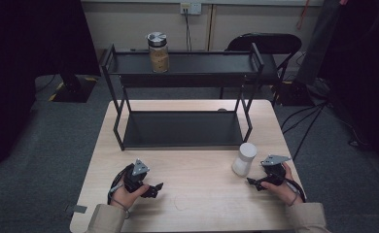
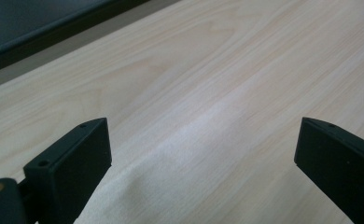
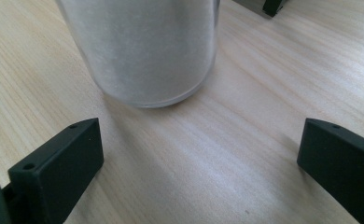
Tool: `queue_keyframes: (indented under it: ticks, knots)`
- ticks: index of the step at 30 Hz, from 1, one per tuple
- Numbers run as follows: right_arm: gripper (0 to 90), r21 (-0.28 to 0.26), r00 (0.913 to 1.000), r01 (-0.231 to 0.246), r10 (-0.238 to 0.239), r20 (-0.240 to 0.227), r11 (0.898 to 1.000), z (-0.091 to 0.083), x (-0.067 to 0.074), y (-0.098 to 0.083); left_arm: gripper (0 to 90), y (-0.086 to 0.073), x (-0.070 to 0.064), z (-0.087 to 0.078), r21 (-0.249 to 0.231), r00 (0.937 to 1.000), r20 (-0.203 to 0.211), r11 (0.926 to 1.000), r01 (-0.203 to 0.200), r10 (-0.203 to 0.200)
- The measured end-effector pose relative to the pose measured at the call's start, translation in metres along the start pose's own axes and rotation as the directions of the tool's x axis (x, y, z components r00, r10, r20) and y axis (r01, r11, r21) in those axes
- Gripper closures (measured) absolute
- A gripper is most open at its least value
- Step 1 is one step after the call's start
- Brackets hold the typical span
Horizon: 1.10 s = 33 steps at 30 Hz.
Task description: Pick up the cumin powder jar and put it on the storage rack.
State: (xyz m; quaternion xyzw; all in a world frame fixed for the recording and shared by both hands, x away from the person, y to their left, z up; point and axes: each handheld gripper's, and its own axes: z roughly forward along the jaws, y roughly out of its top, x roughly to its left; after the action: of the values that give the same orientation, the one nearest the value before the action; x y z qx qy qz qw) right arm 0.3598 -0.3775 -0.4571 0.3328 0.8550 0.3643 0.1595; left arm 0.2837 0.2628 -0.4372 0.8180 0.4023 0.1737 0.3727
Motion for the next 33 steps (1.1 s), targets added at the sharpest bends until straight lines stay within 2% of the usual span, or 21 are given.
queue_keyframes:
  ticks: [7,15,21,24,26,33]
  knots:
    - [0.0,0.0,1.0,0.0,0.0,0.0,1.0,0.0,0.0,0.0,3.1,-0.007,-0.001,0.003,0.016,0.9999,-0.014,0.9999,-0.002,0.002]
    - [0.0,0.0,1.0,0.0,0.0,0.0,1.0,0.0,0.0,0.0,3.1,-0.008,-0.003,0.007,0.07,0.9988,-0.024,0.9967,-0.041,0.042]
    - [0.0,0.0,1.0,0.0,0.0,0.0,1.0,0.0,0.0,0.0,3.1,-0.007,-0.005,0.01,0.094,0.9983,-0.017,0.9942,-0.053,0.055]
    - [0.0,0.0,1.0,0.0,0.0,0.0,1.0,0.0,0.0,0.0,2.7,-0.008,-0.004,0.011,0.091,0.9986,-0.013,0.9946,-0.049,0.051]
    - [0.0,0.0,1.0,0.0,0.0,0.0,1.0,0.0,0.0,0.0,2.3,-0.01,-0.003,0.011,0.087,0.9994,-0.007,0.9957,-0.033,0.034]
    - [0.0,0.0,1.0,0.0,0.0,0.0,1.0,0.0,0.0,0.0,0.0,-0.016,-0.001,0.012,0.063,0.9995,-0.001,0.9975,-0.033,0.033]
